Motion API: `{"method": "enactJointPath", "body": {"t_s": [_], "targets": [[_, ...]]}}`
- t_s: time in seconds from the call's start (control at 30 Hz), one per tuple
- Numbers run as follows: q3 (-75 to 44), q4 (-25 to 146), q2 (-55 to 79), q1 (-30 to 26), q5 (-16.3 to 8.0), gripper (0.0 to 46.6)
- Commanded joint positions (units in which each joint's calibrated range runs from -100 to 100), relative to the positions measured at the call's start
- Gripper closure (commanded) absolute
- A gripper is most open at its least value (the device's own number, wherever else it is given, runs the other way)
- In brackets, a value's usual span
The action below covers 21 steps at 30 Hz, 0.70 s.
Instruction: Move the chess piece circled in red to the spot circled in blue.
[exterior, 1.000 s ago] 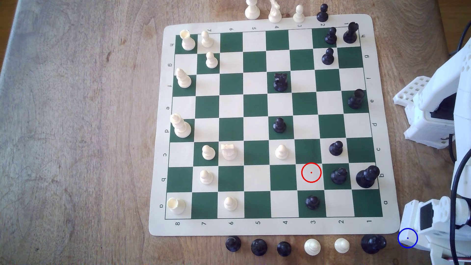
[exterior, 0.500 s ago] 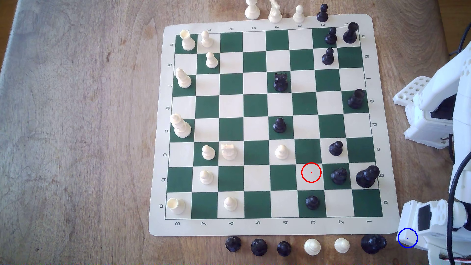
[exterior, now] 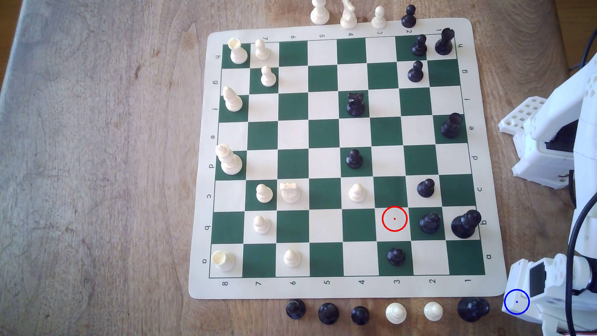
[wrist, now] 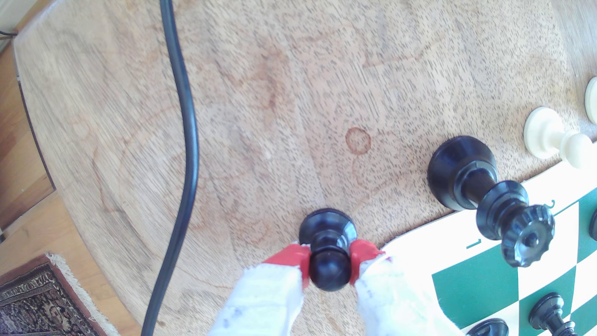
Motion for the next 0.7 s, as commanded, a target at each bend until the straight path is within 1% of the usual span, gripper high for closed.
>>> {"method": "enactJointPath", "body": {"t_s": [0.0, 0.13, 0.17, 0.23, 0.27, 0.3, 0.37, 0.57, 0.67], "targets": [[-1.01, 0.15, -1.53, -0.44, 0.00, 46.3], [-0.92, 0.48, -1.44, -0.44, 0.10, 46.3], [-0.92, 0.48, -1.36, -0.44, 0.05, 44.7], [-0.74, 0.97, -1.10, -0.44, -0.78, 34.2], [-0.65, 0.89, -1.02, -0.44, -1.32, 31.4], [-0.56, 1.06, -1.02, -0.36, -1.47, 29.6], [-0.29, 0.81, -1.10, -0.20, -1.47, 27.7], [0.26, 0.56, -4.41, 0.81, -1.17, 26.5], [-2.10, 3.43, -7.81, 1.75, -1.51, 26.2]]}}
